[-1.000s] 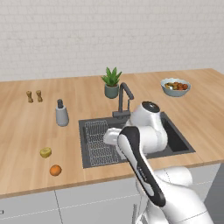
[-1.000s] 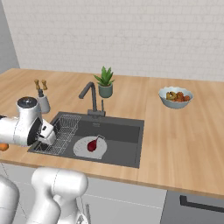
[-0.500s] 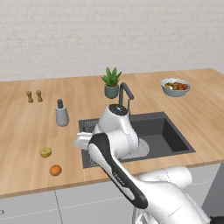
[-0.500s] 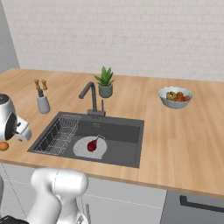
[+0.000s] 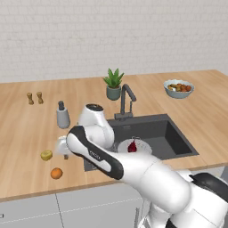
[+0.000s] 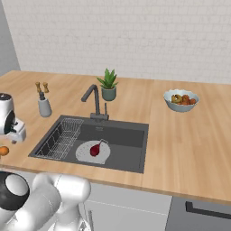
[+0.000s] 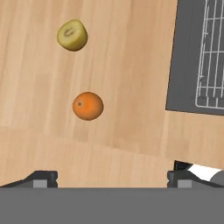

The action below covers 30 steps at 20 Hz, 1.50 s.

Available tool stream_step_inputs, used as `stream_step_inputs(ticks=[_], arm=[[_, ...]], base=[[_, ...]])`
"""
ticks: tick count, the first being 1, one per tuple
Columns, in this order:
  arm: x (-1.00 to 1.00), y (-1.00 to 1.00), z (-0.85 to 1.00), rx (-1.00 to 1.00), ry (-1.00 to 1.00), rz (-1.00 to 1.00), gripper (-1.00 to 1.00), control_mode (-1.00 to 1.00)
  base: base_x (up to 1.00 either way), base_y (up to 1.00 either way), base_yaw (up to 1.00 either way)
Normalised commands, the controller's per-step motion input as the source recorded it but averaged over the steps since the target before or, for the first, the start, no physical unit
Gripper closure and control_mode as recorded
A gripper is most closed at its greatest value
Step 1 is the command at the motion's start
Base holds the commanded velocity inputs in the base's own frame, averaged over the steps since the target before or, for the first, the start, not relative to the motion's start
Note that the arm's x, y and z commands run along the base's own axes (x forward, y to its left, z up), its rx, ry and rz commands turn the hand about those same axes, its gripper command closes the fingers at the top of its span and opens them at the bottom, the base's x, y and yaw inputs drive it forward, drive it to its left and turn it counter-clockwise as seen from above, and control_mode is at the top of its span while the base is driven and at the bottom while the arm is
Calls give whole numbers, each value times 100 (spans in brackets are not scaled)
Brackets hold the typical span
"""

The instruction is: Put the colander in the sink, put the tangerine, pear, kiwi in the colander, and turn on the sink faucet and pour water over the colander.

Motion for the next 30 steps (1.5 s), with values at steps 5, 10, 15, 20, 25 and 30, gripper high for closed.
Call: stream_step_inputs(ticks=[5,10,15,20,25,30], arm=[[6,55,-33,-25,6,10,-100,-100],[17,30,-18,-19,6,0,-100,-100],[12,17,-16,-4,0,0,-100,-100],[8,17,-27,0,-3,0,-100,-100],[3,9,-34,0,-8,0,-100,-100],[8,4,-32,-1,-3,0,-100,-100]], base=[[0,0,0],[0,0,0],[0,0,0],[0,0,0],[0,0,0],[0,0,0]])
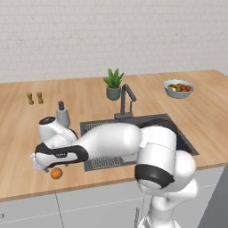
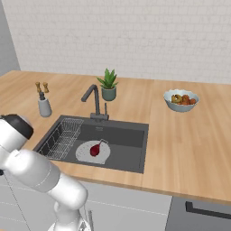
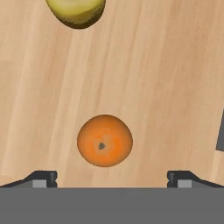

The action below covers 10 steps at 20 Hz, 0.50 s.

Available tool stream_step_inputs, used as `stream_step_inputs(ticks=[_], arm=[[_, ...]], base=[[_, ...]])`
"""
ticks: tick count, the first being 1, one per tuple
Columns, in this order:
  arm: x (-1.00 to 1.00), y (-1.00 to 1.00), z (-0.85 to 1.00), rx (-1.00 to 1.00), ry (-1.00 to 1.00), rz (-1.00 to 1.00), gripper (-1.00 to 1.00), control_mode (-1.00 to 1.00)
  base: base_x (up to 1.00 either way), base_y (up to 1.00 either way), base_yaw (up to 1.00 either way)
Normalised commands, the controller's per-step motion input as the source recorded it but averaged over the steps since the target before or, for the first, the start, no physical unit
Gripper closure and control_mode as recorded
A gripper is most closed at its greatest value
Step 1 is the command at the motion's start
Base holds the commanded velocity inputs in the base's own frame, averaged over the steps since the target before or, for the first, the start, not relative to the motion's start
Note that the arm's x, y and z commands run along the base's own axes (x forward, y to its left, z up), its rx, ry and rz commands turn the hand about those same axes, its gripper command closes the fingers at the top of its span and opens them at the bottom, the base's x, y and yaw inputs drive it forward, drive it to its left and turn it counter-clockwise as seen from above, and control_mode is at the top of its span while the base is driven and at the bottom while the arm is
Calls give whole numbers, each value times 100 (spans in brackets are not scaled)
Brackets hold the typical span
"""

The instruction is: Put the colander in the sink, put the tangerine, pear, kiwi in the colander, and turn on the sink faucet and pour water over the colander.

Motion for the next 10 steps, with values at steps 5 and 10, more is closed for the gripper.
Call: stream_step_inputs(ticks=[5,10], arm=[[5,1,-25,0,0,0,-100,-100],[5,4,-22,0,0,0,-100,-100]], base=[[0,0,0],[0,0,0]])
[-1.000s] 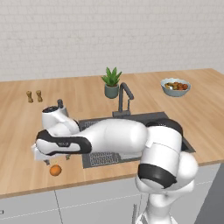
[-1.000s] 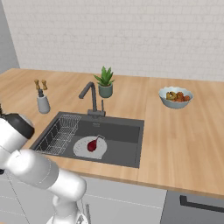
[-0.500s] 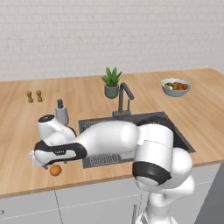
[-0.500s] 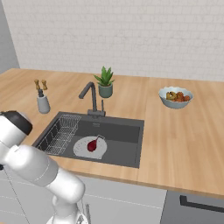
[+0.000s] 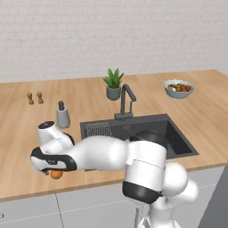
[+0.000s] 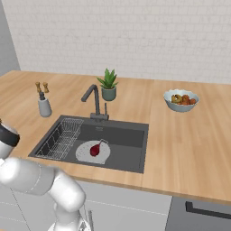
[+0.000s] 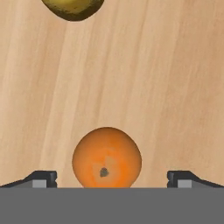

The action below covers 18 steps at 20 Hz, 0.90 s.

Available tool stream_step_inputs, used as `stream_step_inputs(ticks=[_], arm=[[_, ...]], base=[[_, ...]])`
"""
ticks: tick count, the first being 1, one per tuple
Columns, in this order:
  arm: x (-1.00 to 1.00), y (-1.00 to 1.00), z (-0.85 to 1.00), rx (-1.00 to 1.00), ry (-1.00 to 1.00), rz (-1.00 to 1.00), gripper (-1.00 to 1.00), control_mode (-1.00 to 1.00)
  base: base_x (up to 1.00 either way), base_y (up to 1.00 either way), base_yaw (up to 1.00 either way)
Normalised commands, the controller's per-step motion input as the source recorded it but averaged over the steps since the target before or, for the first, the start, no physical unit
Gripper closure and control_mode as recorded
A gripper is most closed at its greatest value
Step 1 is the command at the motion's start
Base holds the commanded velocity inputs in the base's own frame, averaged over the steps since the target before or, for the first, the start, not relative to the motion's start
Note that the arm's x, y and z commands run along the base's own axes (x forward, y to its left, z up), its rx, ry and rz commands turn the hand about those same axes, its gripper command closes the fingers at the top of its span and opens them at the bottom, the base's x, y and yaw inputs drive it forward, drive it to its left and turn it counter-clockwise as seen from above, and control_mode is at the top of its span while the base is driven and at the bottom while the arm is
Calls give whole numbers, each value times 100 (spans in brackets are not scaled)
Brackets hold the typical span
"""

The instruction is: Put the colander in the sink, put the tangerine, pear, kiwi in the colander, and turn on the sink faucet and pour water over the colander.

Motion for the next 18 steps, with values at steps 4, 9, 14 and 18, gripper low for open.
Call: stream_step_inputs(ticks=[4,9,14,18], arm=[[0,6,-15,0,0,-1,-100,-100],[-1,0,-15,0,0,-4,-100,-100],[-2,-11,-16,0,0,-5,-100,-100],[-15,-4,-14,0,0,-9,-100,-100]], base=[[0,0,0],[0,0,0],[0,0,0],[0,0,0]])
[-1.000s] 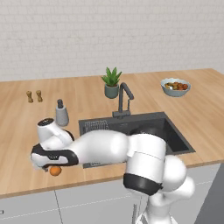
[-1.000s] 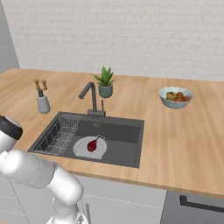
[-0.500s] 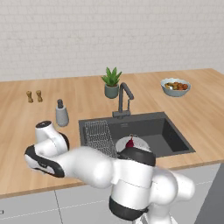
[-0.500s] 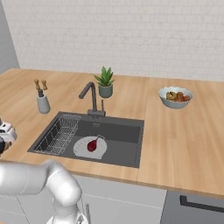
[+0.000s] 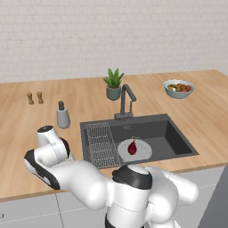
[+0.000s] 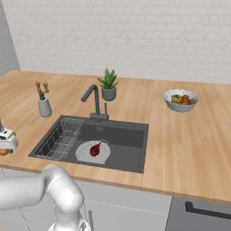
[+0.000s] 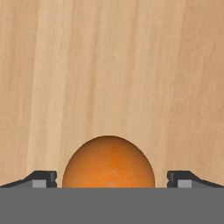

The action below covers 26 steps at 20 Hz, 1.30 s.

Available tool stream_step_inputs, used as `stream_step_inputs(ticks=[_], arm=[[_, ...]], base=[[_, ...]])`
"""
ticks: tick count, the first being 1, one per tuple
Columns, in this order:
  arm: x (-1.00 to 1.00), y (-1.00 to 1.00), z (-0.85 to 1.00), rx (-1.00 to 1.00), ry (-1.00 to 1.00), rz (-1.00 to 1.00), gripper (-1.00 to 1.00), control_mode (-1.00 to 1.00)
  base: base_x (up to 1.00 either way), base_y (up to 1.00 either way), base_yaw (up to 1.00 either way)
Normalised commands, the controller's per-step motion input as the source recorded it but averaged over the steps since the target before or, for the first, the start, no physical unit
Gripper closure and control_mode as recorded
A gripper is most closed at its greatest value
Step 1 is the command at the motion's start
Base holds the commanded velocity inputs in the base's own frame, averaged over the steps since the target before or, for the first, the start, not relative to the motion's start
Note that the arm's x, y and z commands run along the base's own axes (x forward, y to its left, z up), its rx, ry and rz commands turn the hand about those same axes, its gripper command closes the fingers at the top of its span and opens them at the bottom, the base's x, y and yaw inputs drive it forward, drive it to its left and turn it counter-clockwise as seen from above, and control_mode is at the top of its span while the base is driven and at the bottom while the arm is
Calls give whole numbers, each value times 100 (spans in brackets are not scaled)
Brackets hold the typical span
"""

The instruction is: Put the colander in the sink, put the tangerine, pear, kiwi in the colander, and turn on the sink faucet and pour water over the colander.

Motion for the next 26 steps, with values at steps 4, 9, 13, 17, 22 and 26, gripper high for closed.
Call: stream_step_inputs(ticks=[4,9,13,17,22,26], arm=[[-7,-1,-16,0,0,-9,-100,-100],[-1,-1,-20,0,0,-9,100,-100],[-4,-19,-6,0,0,-3,100,-100],[-15,-36,4,0,-1,0,100,-100],[-38,-62,26,1,-1,3,100,-100],[-40,-75,34,8,0,0,100,-100]], base=[[0,0,0],[0,0,0],[0,0,0],[0,0,0],[0,0,0],[0,0,0]])
